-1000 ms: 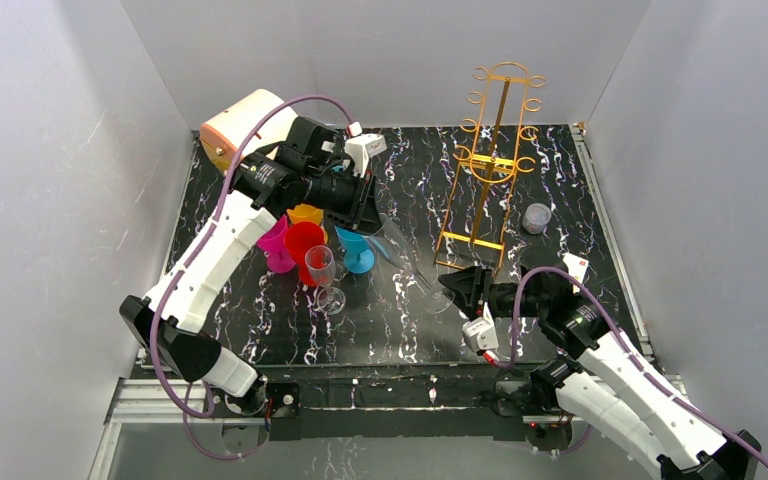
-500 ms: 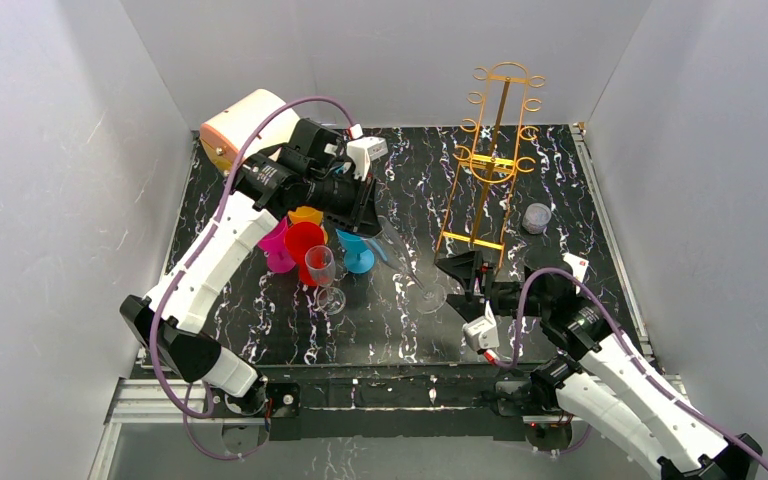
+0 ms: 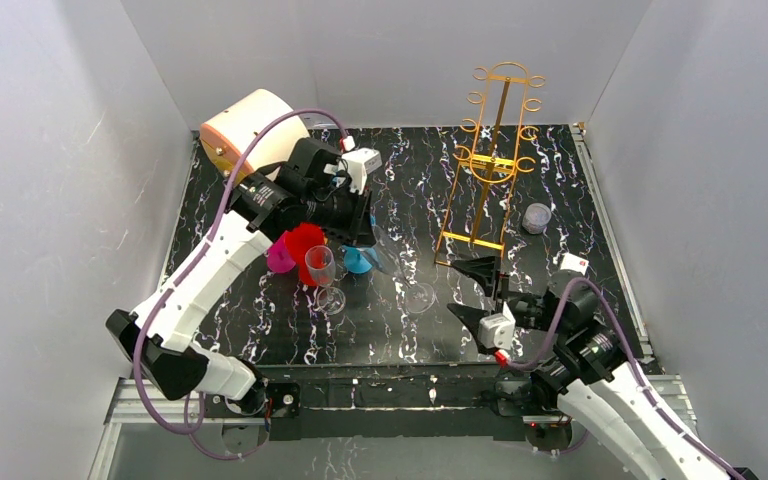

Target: Take the wine glass off the wine glass rack

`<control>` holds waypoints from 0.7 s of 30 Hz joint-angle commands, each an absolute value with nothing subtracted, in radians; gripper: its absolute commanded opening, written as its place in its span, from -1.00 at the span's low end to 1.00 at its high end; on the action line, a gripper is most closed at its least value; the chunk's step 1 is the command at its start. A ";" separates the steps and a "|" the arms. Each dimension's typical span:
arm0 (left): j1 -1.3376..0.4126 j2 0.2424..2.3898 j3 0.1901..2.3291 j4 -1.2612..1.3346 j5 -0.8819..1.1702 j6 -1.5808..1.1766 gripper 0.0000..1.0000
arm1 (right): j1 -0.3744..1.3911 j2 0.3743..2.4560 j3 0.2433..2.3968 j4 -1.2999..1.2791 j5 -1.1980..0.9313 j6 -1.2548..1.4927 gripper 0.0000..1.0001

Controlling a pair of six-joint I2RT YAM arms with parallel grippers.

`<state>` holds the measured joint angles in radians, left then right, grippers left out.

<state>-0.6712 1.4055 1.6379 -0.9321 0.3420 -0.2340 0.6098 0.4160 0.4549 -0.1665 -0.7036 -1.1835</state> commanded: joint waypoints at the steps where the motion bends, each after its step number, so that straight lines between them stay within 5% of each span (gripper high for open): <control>1: -0.698 1.350 1.589 -0.899 0.321 -0.240 -1.00 | 0.609 0.371 0.447 -0.015 -0.687 -0.822 0.97; 9: -0.762 1.326 1.563 -0.914 0.136 -0.265 -1.00 | 0.610 0.452 0.597 0.042 -0.299 -0.068 0.97; 16: -0.796 1.296 1.542 -0.900 -0.064 -0.313 -1.00 | 0.610 0.505 0.781 -0.336 0.164 0.626 0.97; 21: -0.834 1.268 1.488 -0.839 -0.112 -0.352 -1.00 | 0.610 0.490 0.774 -0.337 0.007 0.746 0.97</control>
<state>-0.8036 1.3197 1.5196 -0.8909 -0.0315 -0.3096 0.6079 0.5022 0.7612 -0.2695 -0.0025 0.4686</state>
